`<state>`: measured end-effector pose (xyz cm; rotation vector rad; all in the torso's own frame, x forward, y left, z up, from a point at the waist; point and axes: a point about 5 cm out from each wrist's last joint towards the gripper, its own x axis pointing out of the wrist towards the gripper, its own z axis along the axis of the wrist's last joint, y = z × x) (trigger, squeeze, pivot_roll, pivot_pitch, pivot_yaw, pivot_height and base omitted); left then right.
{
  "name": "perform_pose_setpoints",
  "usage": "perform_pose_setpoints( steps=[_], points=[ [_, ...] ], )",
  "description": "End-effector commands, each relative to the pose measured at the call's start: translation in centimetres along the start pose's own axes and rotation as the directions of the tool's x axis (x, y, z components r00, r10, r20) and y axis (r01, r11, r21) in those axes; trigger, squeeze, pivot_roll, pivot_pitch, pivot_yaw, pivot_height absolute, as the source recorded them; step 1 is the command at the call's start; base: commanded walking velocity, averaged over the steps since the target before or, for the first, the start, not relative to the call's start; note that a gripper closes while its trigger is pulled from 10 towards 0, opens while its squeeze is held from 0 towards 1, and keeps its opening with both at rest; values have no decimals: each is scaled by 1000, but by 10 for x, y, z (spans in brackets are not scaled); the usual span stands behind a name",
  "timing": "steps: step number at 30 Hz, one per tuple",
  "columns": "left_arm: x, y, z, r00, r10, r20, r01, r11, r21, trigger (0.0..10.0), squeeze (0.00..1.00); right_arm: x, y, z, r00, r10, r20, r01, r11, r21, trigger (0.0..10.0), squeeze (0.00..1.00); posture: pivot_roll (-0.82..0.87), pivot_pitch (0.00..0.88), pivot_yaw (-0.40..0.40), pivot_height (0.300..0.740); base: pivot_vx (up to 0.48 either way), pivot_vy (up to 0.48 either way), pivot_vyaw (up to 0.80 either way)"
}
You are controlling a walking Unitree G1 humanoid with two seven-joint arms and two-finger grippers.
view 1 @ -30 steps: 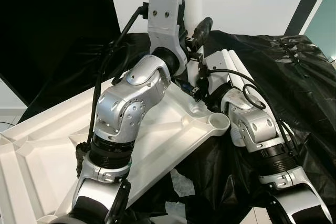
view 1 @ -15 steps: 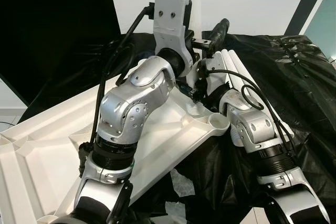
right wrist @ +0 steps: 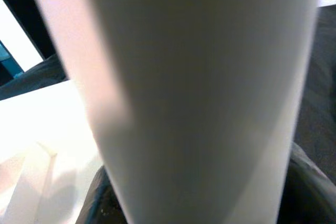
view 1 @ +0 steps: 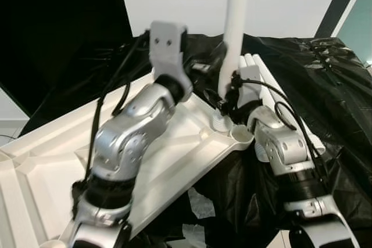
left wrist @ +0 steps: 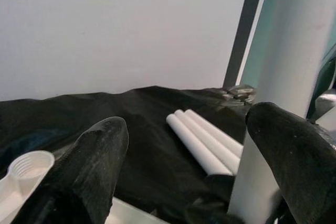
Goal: Building children table
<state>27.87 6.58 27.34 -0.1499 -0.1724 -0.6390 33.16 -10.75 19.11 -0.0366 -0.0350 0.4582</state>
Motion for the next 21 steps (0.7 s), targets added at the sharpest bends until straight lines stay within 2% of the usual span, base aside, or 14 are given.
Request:
perform_pose_setpoints(
  steps=[1,5,10,12,17,21],
  points=[
    [-4,-10,-4,987,-158,-8,158,987,6,10000,0,-3,-2,2,1000,-25,14,25,1000,-1,10000,0,88,76,12,740,0,0,0],
    [-10,-8,-12,987,-154,-44,155,988,16,10000,0,-7,-3,-1,999,-38,10,39,999,-5,10000,0,87,80,12,740,0,0,0],
    [-23,-8,-36,976,-171,-133,179,982,52,10000,0,-13,-6,-8,999,-46,-17,46,999,-8,10000,0,87,87,11,740,0,0,0],
    [-25,-9,-39,973,-178,-147,187,981,52,10000,0,-14,-6,-9,999,-48,-19,48,999,-10,10000,0,87,87,11,740,0,0,0],
    [-41,-11,-57,939,-241,-247,258,966,38,10000,0,-22,-8,-13,998,-61,-27,60,998,-23,10000,0,95,87,8,740,0,0,0],
    [-47,-14,-64,915,-277,-292,300,953,36,10000,0,-26,-11,-18,996,-75,-41,73,997,-28,10000,0,94,85,10,740,0,0,0]
  ],
)
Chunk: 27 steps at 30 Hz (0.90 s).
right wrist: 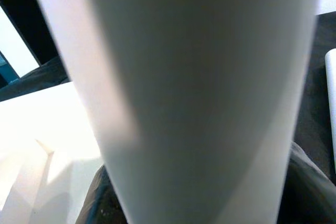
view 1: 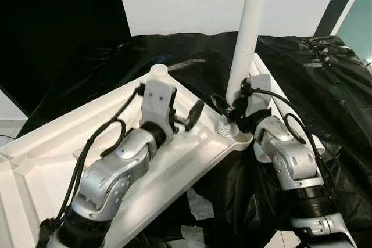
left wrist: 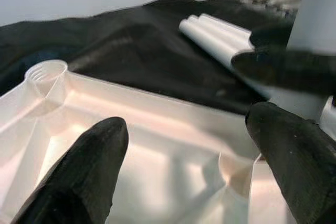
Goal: Building children table
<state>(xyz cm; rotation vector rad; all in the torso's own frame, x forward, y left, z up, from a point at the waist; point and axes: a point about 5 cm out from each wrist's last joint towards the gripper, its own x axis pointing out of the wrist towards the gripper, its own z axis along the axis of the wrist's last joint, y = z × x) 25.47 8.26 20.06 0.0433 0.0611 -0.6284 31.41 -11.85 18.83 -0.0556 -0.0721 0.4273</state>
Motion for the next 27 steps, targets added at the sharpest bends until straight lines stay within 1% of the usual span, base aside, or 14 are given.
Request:
perform_pose_setpoints(
  steps=[1,6,13,15,20,25,26,27],
  points=[
    [-7,-21,-1,945,-325,-17,326,945,17,10000,0,-8,-10,-19,995,-52,-82,52,999,-6,10000,0,94,82,10,740,0,0,0],
    [-9,-23,-5,941,-337,-32,337,941,22,10000,0,-12,-13,-23,994,-72,-88,72,997,-4,10000,0,94,82,10,740,0,0,0],
    [-10,-22,-5,945,-326,-30,327,944,36,10000,0,-15,-16,-28,991,-92,-98,92,996,-6,10000,0,95,76,14,740,0,0,0],
    [-12,-21,-6,947,-320,-31,321,946,47,10000,0,-18,-19,-31,988,-116,-104,116,993,-9,10000,0,98,72,16,740,0,0,0],
    [-14,-20,-6,950,-310,-33,311,948,60,10000,0,-23,-19,-34,986,-128,-105,127,992,-8,10000,0,98,72,18,740,0,0,0],
    [-15,-20,-7,952,-306,-36,307,949,69,10000,0,-24,-16,-38,990,-92,-106,92,996,-4,10000,0,95,71,22,740,0,0,0],
    [-14,-20,-7,952,-304,-35,306,949,74,10000,0,-23,-8,-40,994,-42,-98,42,999,-3,10000,0,95,71,24,740,0,0,0],
    [-14,-20,-7,952,-304,-35,306,949,74,10000,0,-23,-8,-40,994,-42,-98,42,999,-3,10000,0,95,71,24,740,0,0,0]
  ],
)
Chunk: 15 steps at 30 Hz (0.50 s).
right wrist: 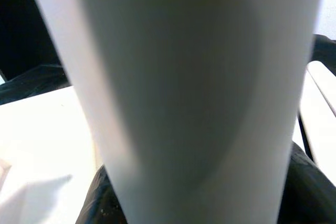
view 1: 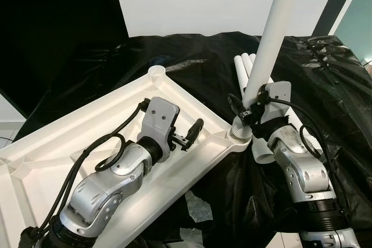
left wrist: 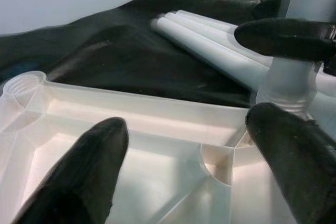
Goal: Building children table
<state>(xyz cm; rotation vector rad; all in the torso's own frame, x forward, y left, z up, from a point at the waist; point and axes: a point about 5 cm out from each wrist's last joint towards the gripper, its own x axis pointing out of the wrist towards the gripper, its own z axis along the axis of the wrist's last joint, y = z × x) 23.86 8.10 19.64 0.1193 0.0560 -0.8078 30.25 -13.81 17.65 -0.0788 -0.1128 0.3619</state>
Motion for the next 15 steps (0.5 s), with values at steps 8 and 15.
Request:
perform_pose_setpoints(
  steps=[8,15],
  points=[
    [-2,-9,-3,991,-132,-4,132,991,14,10000,0,-14,12,-32,990,59,-131,-59,998,4,10000,0,95,81,25,740,0,0,0],
    [-1,-7,-3,992,-125,0,125,991,36,10000,0,-21,12,-37,987,84,-137,-84,996,1,10000,0,91,90,28,740,0,0,0]
  ],
)
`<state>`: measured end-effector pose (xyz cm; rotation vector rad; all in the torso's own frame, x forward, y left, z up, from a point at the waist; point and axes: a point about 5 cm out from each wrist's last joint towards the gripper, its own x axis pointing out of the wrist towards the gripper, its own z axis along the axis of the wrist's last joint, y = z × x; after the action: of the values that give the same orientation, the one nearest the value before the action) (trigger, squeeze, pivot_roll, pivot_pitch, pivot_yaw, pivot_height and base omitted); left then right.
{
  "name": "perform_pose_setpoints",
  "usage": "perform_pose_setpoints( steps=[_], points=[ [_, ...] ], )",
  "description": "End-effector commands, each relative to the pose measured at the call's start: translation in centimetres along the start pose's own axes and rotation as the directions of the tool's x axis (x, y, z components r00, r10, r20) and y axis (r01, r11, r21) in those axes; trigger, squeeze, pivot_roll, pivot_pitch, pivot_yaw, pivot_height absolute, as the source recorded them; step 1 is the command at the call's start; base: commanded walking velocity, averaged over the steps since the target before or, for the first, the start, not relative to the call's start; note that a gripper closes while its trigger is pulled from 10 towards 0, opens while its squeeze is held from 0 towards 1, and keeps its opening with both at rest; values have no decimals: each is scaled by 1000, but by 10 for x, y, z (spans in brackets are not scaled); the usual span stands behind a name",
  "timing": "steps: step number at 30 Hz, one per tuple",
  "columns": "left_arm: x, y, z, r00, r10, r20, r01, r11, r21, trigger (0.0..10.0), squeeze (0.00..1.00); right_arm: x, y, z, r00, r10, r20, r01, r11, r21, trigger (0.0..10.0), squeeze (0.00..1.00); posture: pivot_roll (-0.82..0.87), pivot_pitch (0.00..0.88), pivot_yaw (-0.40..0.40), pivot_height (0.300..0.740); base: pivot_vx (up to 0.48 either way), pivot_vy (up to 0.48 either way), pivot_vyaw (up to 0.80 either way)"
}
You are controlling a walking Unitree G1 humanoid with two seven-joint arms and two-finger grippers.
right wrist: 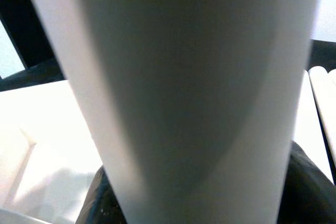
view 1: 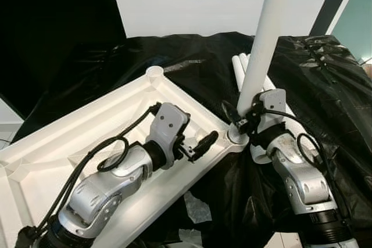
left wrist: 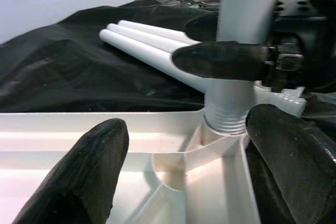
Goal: Building children table
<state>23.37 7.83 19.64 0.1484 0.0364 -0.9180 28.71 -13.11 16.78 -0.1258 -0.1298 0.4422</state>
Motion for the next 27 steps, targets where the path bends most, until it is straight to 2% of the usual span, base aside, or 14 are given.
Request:
perform_pose_setpoints(
  steps=[1,3,7,10,17,18,19,27],
  points=[
    [0,-1,-3,1000,-17,-9,17,1000,-2,10000,0,-9,2,-31,989,8,-147,-2,999,46,10000,0,91,90,28,740,0,0,0],
    [0,-1,-3,1000,-19,-8,19,1000,0,10000,0,-9,1,-31,989,11,-146,-4,999,50,10000,0,91,90,28,740,0,0,0],
    [-1,-3,-7,999,-39,-14,39,999,28,10000,0,-9,-1,-35,989,78,-129,-60,989,138,10000,0,92,95,25,740,0,0,0],
    [-1,-3,-7,999,-39,-13,39,999,29,10000,0,-8,0,-34,988,106,-110,-88,984,156,10000,0,94,96,21,740,0,0,0],
    [-1,-4,-6,999,-34,-9,35,999,30,10000,0,-13,0,-41,983,159,-91,-146,979,140,10000,0,96,98,17,740,0,0,0],
    [-1,-3,-6,1000,-29,-5,29,999,35,10000,0,-18,1,-49,976,201,-84,-192,976,102,10000,0,98,99,17,740,0,0,0],
    [-1,-3,-6,1000,-29,-5,29,999,35,10000,0,-18,1,-49,976,201,-84,-192,976,102,10000,0,98,99,17,740,0,0,0],
    [-3,-3,-5,1000,-24,-1,24,999,40,10000,0,-25,0,-63,958,260,-117,-255,965,56,10000,0,102,100,22,740,0,0,0]
  ],
)
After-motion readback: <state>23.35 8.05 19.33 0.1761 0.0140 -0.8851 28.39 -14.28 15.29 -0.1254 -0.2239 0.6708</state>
